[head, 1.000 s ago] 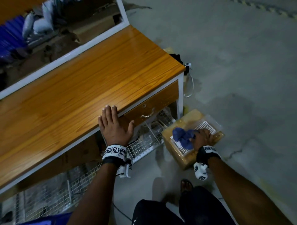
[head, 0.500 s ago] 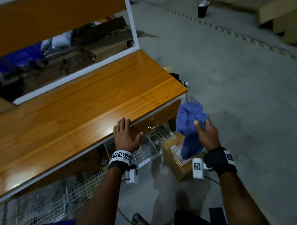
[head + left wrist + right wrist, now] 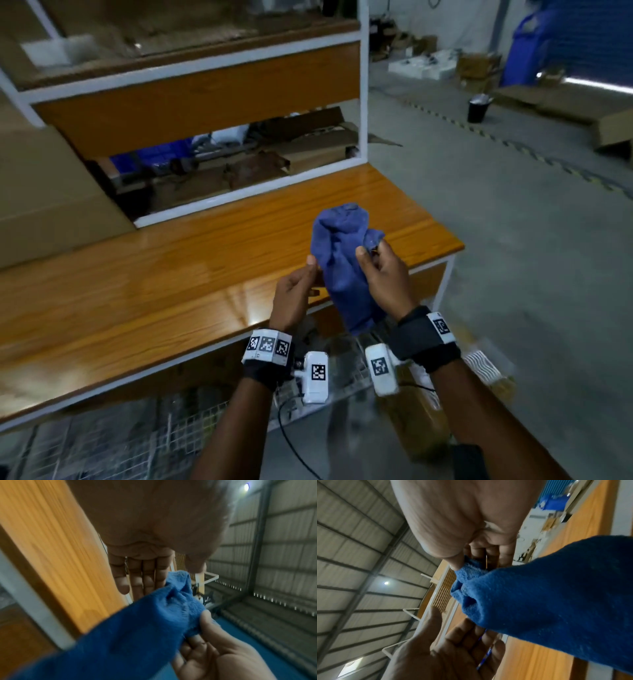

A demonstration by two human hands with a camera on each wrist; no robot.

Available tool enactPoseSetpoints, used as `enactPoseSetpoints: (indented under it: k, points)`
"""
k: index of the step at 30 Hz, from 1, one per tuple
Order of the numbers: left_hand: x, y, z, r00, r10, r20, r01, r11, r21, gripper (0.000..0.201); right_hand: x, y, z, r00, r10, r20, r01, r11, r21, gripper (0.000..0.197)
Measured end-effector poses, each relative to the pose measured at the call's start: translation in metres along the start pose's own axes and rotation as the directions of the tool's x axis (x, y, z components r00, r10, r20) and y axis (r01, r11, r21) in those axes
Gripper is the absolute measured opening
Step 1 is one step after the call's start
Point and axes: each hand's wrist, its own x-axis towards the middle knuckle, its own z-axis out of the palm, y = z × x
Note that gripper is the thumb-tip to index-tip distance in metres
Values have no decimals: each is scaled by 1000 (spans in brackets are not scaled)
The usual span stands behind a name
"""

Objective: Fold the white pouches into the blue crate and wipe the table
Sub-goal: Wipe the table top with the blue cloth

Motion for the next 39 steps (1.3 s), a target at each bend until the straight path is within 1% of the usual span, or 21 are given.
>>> enactPoseSetpoints:
  k: [2, 3, 5, 7, 8, 11, 13, 15, 20, 23, 26, 28, 30, 32, 34, 35, 36, 38, 39]
  points:
    - [-1, 3, -22, 1000, 19, -3, -19, 999, -48, 67, -5, -18, 23, 998, -56, 34, 56, 998, 9, 20]
    - [-2, 4, -32, 1000, 24, -18, -26, 997, -72, 66, -7, -24, 33, 995, -77, 62, 75, 997, 22, 19]
    - [-6, 2, -50, 998, 34, -54, -40, 994, -105, 52, -12, -31, 53, 990, -87, 109, 80, 995, 63, 20]
    - [-8, -1, -70, 995, 52, -84, -60, 993, -101, 37, -14, -37, 68, 986, -103, 133, 89, 990, 107, 23]
    - [-9, -1, -81, 994, 63, -94, -73, 992, -100, 35, -14, -40, 74, 984, -106, 141, 89, 988, 123, 25]
    - [-8, 3, -114, 991, 63, -116, -78, 988, -131, 43, -8, -51, 89, 983, -86, 161, 48, 973, 226, 29]
    - [-7, 7, -136, 988, 68, -140, -87, 987, -134, 38, -1, -54, 96, 986, -74, 149, 25, 950, 310, 31]
    - [-5, 10, -160, 985, 75, -154, -95, 988, -122, 29, 6, -56, 102, 990, -62, 130, 15, 944, 330, 32]
    - [-1, 17, -200, 989, 64, -137, -78, 992, -102, 23, 23, -64, 117, 997, -19, 77, -3, 963, 271, 16]
    - [9, 18, -218, 988, 67, -136, -79, 993, -89, 24, 40, -70, 126, 995, -46, 94, 26, 978, 205, 21]
    - [21, 17, -233, 986, 63, -156, -73, 996, -55, 24, 61, -80, 133, 981, -47, 186, 6, 977, 214, 27]
    - [31, 19, -245, 977, 80, -198, -75, 997, 30, 23, 76, -88, 140, 970, -34, 242, -33, 963, 268, 28]
    - [43, 26, -258, 967, 121, -225, -87, 984, 157, 20, 90, -92, 148, 958, -38, 283, -53, 950, 309, 29]
    - [60, 36, -269, 948, 207, -241, -129, 945, 301, 18, 103, -93, 155, 948, -48, 314, -64, 939, 337, 29]
    - [84, 49, -277, 923, 296, -247, -167, 885, 434, 16, 118, -90, 161, 940, -51, 337, -71, 938, 340, 28]
    - [97, 55, -280, 917, 318, -240, -170, 857, 486, 14, 129, -85, 165, 943, -52, 329, -61, 944, 325, 28]
    - [110, 59, -282, 918, 326, -228, -155, 821, 549, 19, 141, -73, 170, 950, -46, 309, -51, 953, 299, 27]
    - [132, 55, -284, 934, 284, -218, -65, 733, 678, 30, 169, -41, 179, 960, -11, 280, -39, 985, 170, 24]
    - [140, 50, -285, 943, 246, -223, -6, 685, 729, 32, 185, -18, 183, 962, 33, 272, -52, 997, 62, 25]
